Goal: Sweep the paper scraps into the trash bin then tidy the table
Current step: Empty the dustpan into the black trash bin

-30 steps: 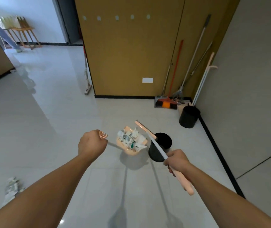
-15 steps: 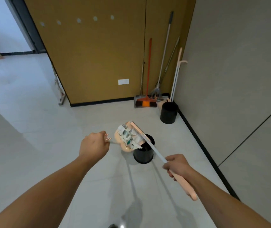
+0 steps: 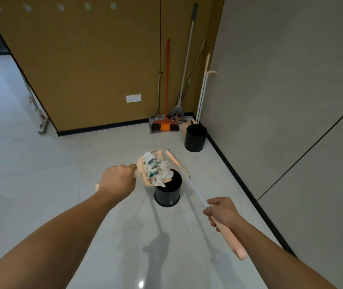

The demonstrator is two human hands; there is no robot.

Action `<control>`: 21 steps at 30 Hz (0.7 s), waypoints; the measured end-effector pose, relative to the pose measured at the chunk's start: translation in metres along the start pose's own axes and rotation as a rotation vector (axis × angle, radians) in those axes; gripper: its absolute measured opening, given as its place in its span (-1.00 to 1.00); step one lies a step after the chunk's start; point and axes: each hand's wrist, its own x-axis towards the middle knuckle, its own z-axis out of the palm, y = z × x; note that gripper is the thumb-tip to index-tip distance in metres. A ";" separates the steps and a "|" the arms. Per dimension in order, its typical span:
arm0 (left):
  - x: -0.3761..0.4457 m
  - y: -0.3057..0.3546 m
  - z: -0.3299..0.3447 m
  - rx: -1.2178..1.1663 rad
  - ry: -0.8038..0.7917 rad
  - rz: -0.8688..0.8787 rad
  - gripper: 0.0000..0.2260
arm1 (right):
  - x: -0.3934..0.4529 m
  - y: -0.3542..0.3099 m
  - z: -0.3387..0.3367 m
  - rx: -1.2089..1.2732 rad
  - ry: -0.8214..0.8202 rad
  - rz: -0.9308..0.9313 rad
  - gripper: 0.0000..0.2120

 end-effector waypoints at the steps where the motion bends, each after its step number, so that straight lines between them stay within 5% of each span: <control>1: 0.003 0.000 0.001 0.016 -0.012 0.019 -0.88 | 0.002 0.000 0.001 0.009 0.007 0.003 -0.53; 21: 0.039 -0.005 0.011 0.122 -0.049 0.202 -0.79 | 0.009 -0.003 0.013 0.061 0.039 0.037 -0.56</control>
